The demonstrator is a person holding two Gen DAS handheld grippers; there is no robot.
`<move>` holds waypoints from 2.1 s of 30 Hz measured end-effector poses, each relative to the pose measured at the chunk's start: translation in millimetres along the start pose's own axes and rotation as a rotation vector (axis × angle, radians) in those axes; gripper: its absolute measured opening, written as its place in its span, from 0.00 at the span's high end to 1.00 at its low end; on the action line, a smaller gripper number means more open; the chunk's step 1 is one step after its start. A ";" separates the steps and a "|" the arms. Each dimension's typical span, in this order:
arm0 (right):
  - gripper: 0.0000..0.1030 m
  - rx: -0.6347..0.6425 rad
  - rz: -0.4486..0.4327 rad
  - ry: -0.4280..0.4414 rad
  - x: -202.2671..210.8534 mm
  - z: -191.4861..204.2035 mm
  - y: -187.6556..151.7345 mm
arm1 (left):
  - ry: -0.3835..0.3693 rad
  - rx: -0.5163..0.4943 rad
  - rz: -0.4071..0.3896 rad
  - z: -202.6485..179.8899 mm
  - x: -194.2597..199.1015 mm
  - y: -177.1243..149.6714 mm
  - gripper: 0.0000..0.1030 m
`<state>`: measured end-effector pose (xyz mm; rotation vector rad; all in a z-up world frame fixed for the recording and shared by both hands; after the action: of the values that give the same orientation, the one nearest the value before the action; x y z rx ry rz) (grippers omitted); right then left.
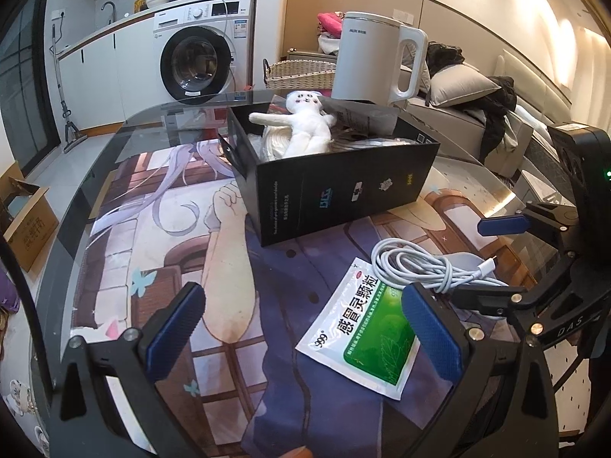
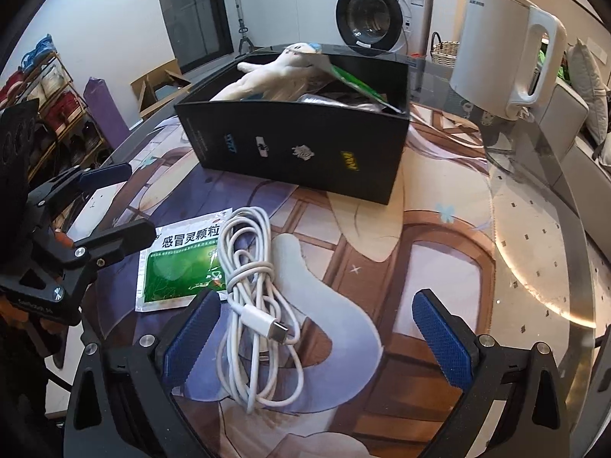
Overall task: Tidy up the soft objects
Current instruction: 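Move the left tool to the large green packet while the right tool reaches the white cable, then grasp the large green packet with the left tool while the right tool grasps the white cable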
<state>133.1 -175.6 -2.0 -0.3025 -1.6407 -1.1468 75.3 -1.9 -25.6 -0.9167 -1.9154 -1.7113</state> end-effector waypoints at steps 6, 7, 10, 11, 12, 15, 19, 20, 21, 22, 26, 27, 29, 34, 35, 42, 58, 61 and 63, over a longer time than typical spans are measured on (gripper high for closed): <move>0.04 0.010 -0.002 -0.007 -5.5 -1.0 -1.4 | -0.019 -0.022 0.029 -5.2 -5.4 -2.3 0.00; 0.07 0.012 -0.002 -0.001 -6.0 -1.5 -1.5 | -0.023 -0.025 0.035 -5.9 -6.0 -3.0 0.00; 0.21 0.031 0.005 0.003 -7.2 -0.9 -2.9 | -0.038 -0.032 0.051 -8.7 -8.8 -3.8 0.00; 0.21 0.035 0.008 0.003 -7.6 -0.6 -3.4 | -0.046 -0.036 0.058 -10.2 -9.8 -4.4 0.00; 0.21 0.037 0.010 0.002 -8.1 -0.5 -4.0 | -0.049 -0.039 0.062 -11.2 -10.3 -4.9 0.00; 0.22 0.039 -0.002 0.007 -7.8 0.4 -5.8 | -0.059 -0.057 0.079 -16.3 -12.4 -6.4 0.00; 0.24 0.060 -0.012 0.010 -7.4 4.1 -7.7 | -0.070 -0.081 0.094 -22.0 -13.4 -8.9 0.00; 0.24 0.069 -0.012 0.004 -7.0 5.9 -8.5 | -0.074 -0.085 0.099 -23.3 -14.0 -9.3 0.00; 0.25 0.078 -0.012 -0.003 -7.3 7.3 -9.0 | -0.079 -0.091 0.104 -24.7 -14.5 -10.2 0.00; 0.26 0.087 -0.016 -0.007 -6.5 9.2 -9.8 | -0.084 -0.098 0.109 -25.9 -15.0 -11.2 0.00; 0.35 0.093 -0.029 0.001 -4.7 6.9 -10.5 | -0.083 -0.119 0.132 -30.5 -18.2 -14.9 0.00; 0.37 0.095 -0.034 0.003 -4.3 6.4 -10.5 | -0.087 -0.121 0.137 -31.6 -18.8 -15.6 0.00; 0.42 0.093 -0.042 0.005 -4.1 4.7 -9.8 | -0.085 -0.126 0.141 -33.3 -20.0 -16.1 0.00; 0.46 0.095 -0.061 0.026 -3.5 6.0 -8.9 | -0.076 -0.129 0.152 -35.1 -24.3 -16.1 0.00; 0.46 0.097 -0.064 0.029 -4.6 5.5 -8.1 | -0.071 -0.131 0.152 -35.5 -24.8 -16.0 0.00; 0.48 0.118 -0.078 0.041 -7.4 9.1 -6.1 | -0.048 -0.146 0.162 -36.7 -29.1 -14.0 0.00; 0.67 0.134 -0.097 0.056 -0.9 5.0 -14.2 | -0.039 -0.172 0.160 -40.5 -33.2 -12.3 0.00; 0.67 0.119 -0.097 0.051 1.0 0.0 -17.4 | -0.041 -0.172 0.160 -41.5 -32.9 -12.8 0.01; 0.67 0.100 -0.097 0.050 2.2 -3.6 -19.0 | -0.044 -0.175 0.156 -42.5 -32.2 -13.7 0.02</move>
<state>121.4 -188.8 -10.3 -0.1306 -1.6775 -1.1312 83.0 -50.3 -50.6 -1.1458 -1.6914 -1.7997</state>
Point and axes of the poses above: each gripper's, at about its wrist camera, not at the fingertips, and x roughly against the way its jaws point, z to its left, y to its top, the point moved 1 cm from there along -x, roughly the way its jaws point, and after that the axes turned 4 degrees about x, right-handed, at the moved point
